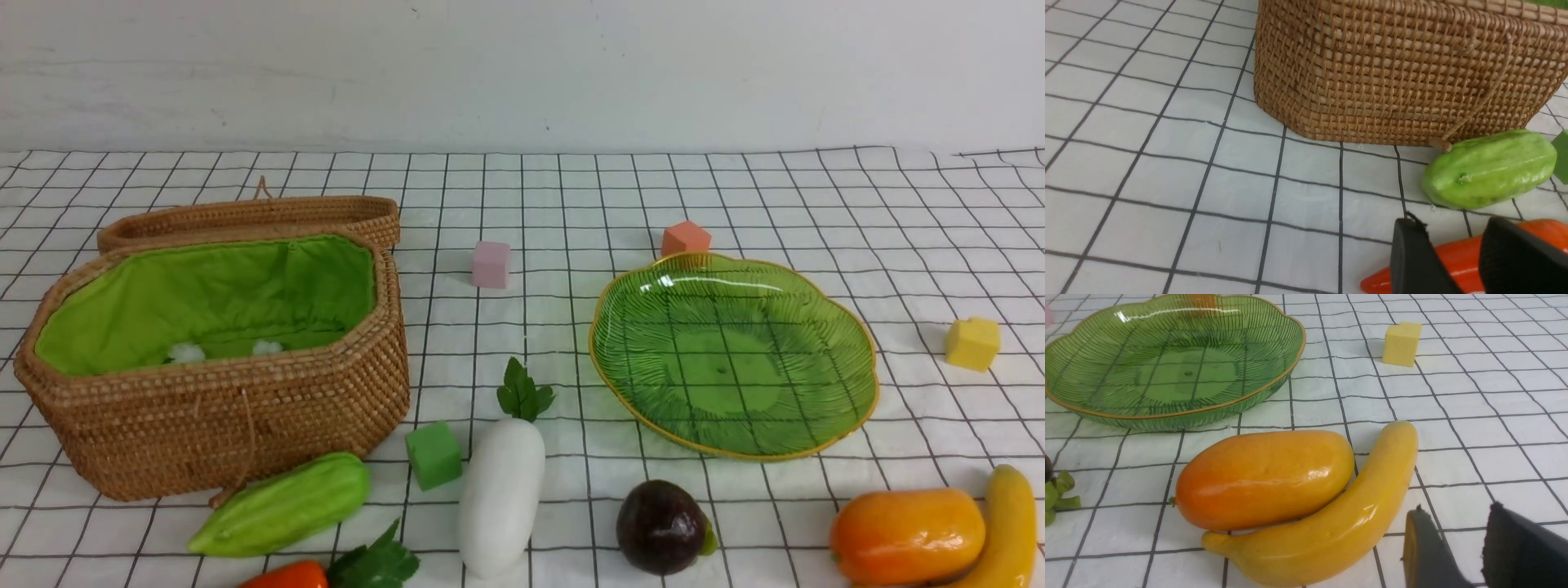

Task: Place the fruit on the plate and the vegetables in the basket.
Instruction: Use the left arm to grab a carrot and put it into the left basket

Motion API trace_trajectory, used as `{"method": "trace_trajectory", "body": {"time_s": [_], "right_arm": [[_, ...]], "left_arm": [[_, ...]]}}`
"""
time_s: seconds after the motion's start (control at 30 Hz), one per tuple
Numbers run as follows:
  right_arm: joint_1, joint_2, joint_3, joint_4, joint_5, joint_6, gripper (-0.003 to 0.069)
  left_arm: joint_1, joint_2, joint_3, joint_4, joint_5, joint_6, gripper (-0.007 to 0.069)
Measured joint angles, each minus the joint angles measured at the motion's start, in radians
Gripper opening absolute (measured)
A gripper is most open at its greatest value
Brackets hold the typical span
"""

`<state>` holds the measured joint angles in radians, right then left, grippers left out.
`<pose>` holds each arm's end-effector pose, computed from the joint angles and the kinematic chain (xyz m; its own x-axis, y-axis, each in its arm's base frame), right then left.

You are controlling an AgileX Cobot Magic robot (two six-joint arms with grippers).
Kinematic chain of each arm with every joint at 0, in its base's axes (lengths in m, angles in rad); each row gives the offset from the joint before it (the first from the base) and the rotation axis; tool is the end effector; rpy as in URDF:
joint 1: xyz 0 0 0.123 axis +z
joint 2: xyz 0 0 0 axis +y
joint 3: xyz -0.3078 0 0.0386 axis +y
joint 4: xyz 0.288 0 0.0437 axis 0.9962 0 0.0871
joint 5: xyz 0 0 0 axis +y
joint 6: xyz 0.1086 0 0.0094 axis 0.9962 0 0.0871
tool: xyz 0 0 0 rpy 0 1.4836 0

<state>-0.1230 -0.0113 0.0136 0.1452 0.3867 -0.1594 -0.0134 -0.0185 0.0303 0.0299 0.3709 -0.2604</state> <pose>0.0840 -0.0044 0.1691 -0.2932 0.0113 -0.9560 0.0635 0.9980 -0.0077 0.0843 0.0001 0.1644 -0.2839 -0.2266 -0.9317 -0.0641 0.9740 -0.2174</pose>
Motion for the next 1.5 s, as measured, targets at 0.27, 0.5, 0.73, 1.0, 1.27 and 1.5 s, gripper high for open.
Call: {"method": "trace_trajectory", "body": {"time_s": [0.27,0.5,0.73,1.0,1.27,1.5], "right_arm": [[0.0,0.0,0.0,0.0,0.0,0.0,0.0244],[0.0,0.0,0.0,0.0,0.0,0.0,0.0244],[0.0,0.0,0.0,0.0,0.0,0.0,0.0244],[0.0,0.0,0.0,0.0,0.0,0.0,0.0244],[0.0,0.0,0.0,0.0,0.0,0.0,0.0244],[0.0,0.0,0.0,0.0,0.0,0.0,0.0244]], "left_arm": [[0.0,0.0,0.001,-0.114,-0.36,-0.131,0.0239],[0.0,0.0,-0.017,-0.182,-0.837,-0.232,0.0239],[0.0,0.076,-0.373,-0.134,-0.54,-0.221,0.0239],[-0.009,0.505,-0.799,-0.095,0.125,-0.186,0.0239],[-0.2,0.805,-0.807,0.043,0.304,-0.123,0.0239],[-0.424,1.025,-0.809,0.066,0.408,0.109,0.0239]]}}
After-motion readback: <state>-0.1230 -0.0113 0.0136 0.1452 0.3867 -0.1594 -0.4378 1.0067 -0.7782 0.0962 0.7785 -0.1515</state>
